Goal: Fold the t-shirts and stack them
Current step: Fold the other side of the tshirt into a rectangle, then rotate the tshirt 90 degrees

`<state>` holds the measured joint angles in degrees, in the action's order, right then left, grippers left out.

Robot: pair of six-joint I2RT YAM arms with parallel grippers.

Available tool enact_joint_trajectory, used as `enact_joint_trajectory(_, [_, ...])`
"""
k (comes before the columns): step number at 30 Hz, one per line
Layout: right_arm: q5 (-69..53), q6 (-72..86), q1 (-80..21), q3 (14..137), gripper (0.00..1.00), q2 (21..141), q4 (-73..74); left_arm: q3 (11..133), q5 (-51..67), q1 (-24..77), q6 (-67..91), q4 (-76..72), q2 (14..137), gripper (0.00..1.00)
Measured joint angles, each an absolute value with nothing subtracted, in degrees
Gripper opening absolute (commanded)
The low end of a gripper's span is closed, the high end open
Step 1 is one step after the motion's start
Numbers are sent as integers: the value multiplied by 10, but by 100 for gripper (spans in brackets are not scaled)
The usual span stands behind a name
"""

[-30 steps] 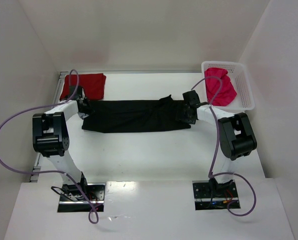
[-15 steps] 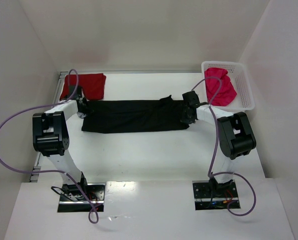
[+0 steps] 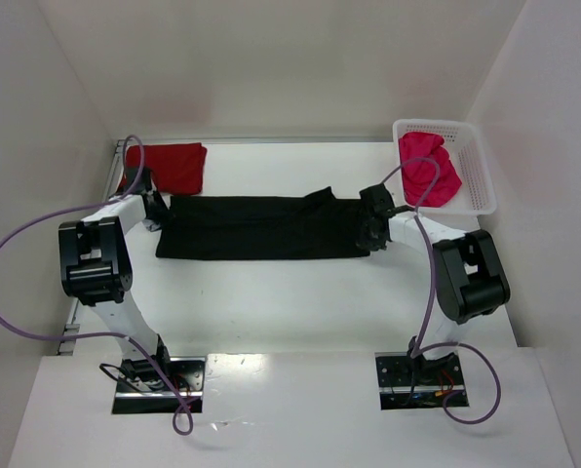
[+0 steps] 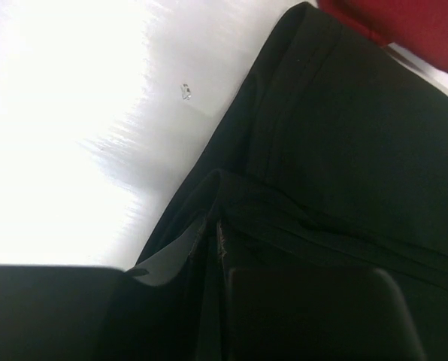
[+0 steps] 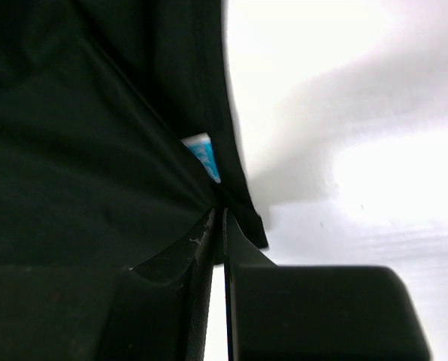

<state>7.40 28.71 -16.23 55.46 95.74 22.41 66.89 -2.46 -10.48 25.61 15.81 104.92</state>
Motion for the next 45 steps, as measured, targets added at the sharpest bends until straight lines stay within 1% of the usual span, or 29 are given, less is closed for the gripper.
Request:
enact_joint_trajectory(3, [74, 289, -162, 539, 12, 945, 234, 671, -20, -105, 256, 157, 1049, 16])
enact_joint_trajectory(5, [74, 290, -162, 533, 12, 941, 239, 672, -16, -105, 255, 156, 1049, 31])
enact_joint_trajectory(6, [74, 291, -162, 532, 14, 940, 240, 672, -13, -105, 255, 156, 1049, 35])
enact_joint_trajectory(7, [74, 291, -162, 532, 17, 939, 241, 672, -12, -105, 255, 155, 1049, 38])
enact_joint_trajectory(8, [74, 292, -162, 532, 26, 939, 241, 672, -11, -105, 255, 156, 1049, 50])
enact_joint_trajectory(10, [74, 294, -162, 532, 37, 937, 241, 672, -8, -105, 254, 159, 1047, 60])
enact_joint_trajectory(11, [74, 295, -162, 532, 52, 936, 241, 672, -6, -105, 254, 163, 1043, 68])
enact_joint_trajectory(13, [73, 296, -162, 532, 63, 930, 242, 672, -3, -105, 254, 174, 1029, 78])
enact_joint_trajectory(14, [73, 296, -162, 532, 70, 923, 243, 672, -2, -105, 255, 179, 1016, 80])
enact_joint_trajectory(15, [73, 296, -162, 532, 81, 913, 243, 672, -1, -105, 255, 183, 1002, 82])
enact_joint_trajectory(17, [74, 296, -161, 532, 90, 893, 242, 672, 4, -105, 254, 187, 975, 85])
enact_joint_trajectory(18, [74, 294, -161, 533, 98, 885, 241, 672, 6, -105, 254, 188, 963, 85])
enact_joint_trajectory(19, [74, 294, -161, 533, 100, 879, 241, 672, 9, -105, 254, 189, 954, 85])
enact_joint_trajectory(22, [74, 292, -161, 534, 100, 879, 238, 671, 14, -105, 255, 192, 948, 86])
enact_joint_trajectory(24, [72, 292, -161, 534, 98, 885, 238, 667, 14, -105, 254, 198, 951, 83])
enact_joint_trajectory(25, [70, 291, -161, 534, 95, 888, 238, 666, 14, -105, 254, 200, 953, 80])
enact_joint_trajectory(26, [66, 292, -161, 534, 95, 890, 238, 665, 14, -105, 254, 203, 956, 78])
enact_joint_trajectory(32, [49, 294, -161, 534, 94, 891, 222, 666, 13, -105, 227, 211, 995, 79])
enact_joint_trajectory(33, [49, 293, -161, 534, 92, 891, 219, 666, 13, -105, 225, 213, 1001, 79])
enact_joint_trajectory(35, [49, 291, -161, 534, 87, 896, 214, 666, 14, -107, 219, 217, 1008, 78])
enact_joint_trajectory(36, [49, 291, -161, 536, 79, 901, 214, 666, 14, -108, 213, 219, 1011, 76])
enact_joint_trajectory(37, [50, 288, -161, 538, 75, 910, 214, 666, 14, -110, 211, 219, 1012, 72])
enact_joint_trajectory(38, [50, 288, -161, 542, 69, 921, 214, 666, 15, -110, 209, 220, 1014, 63])
enact_joint_trajectory(39, [49, 287, -161, 546, 60, 932, 214, 666, 15, -111, 208, 220, 1015, 60])
enact_joint_trajectory(41, [46, 286, -161, 548, 54, 950, 212, 666, 18, -111, 201, 221, 1016, 54])
enact_joint_trajectory(42, [46, 286, -161, 548, 51, 954, 213, 666, 18, -112, 198, 221, 1017, 48])
enact_joint_trajectory(43, [44, 286, -161, 548, 46, 957, 212, 666, 19, -113, 196, 221, 1018, 45])
enact_joint_trajectory(44, [44, 286, -161, 548, 44, 959, 210, 666, 20, -113, 195, 221, 1020, 42])
enact_joint_trajectory(45, [44, 286, -161, 548, 43, 960, 209, 666, 21, -114, 195, 221, 1022, 42])
